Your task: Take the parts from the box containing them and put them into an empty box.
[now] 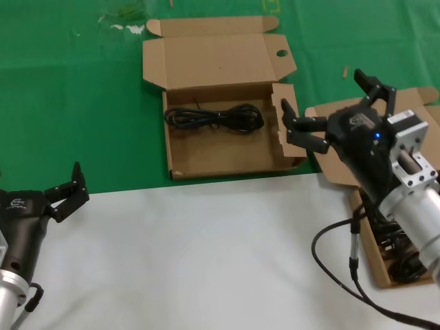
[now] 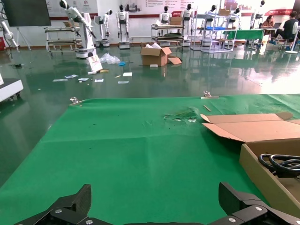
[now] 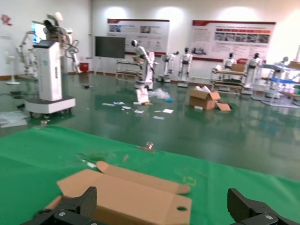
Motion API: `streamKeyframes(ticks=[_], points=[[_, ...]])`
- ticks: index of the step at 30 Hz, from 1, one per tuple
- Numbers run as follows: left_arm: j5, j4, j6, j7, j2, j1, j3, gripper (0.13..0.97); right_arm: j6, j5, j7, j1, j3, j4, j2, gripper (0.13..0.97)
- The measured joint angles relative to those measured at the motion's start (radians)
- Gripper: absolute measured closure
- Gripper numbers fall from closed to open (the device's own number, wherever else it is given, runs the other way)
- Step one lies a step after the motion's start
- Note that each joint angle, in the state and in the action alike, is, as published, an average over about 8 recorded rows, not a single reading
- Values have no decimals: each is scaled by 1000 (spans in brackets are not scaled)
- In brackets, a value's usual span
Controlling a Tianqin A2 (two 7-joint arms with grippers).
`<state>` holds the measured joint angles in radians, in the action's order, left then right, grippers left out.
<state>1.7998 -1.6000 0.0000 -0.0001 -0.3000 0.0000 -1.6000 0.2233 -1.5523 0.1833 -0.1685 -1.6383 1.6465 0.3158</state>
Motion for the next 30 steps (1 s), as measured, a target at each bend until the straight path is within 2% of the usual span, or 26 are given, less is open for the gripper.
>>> streamKeyframes(ticks=[9,22,30], points=[[0,0,0,0,0,0,0,133,-76,-84,-62,57,13,-16,-5,129],[0,0,0,0,0,0,0,132,-182,-201,-149,137,31,-38,-13,129],[0,0,0,0,0,0,0,132,-202,-224,-166,152,35,-42,-14,129]])
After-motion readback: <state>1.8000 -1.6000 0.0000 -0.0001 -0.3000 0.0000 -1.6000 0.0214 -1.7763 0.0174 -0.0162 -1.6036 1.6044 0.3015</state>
